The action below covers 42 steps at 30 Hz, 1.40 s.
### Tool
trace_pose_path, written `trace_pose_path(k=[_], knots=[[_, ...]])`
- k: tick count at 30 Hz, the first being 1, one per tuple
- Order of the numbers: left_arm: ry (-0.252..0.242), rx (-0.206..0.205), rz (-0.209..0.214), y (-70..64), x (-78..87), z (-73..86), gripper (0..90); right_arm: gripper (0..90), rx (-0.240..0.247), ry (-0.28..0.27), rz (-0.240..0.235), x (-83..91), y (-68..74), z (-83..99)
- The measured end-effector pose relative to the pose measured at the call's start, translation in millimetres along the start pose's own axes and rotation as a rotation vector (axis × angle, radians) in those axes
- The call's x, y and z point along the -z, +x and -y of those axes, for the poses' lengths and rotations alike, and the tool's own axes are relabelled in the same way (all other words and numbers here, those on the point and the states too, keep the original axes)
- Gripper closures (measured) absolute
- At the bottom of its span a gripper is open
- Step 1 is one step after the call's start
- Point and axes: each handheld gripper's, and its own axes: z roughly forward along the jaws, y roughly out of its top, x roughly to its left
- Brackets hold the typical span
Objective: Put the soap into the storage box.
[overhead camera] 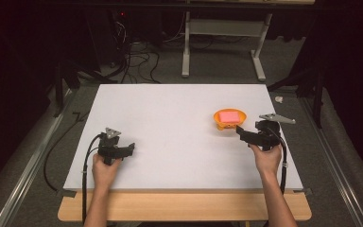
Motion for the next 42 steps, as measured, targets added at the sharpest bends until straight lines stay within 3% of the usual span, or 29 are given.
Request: trace_pose_path(k=[9, 42], knots=[[0.0, 0.0, 0.0, -0.1, 0.0, 0.0, 19.2, 18.7, 0.02, 0.011, -0.034, 5.0, 8.3, 7.8], [0.0, 0.0, -0.001, -0.1, 0.0, 0.0, 19.2, 19.0, 0.053, 0.047, -0.084, 10.8, 24.5, 34.2]])
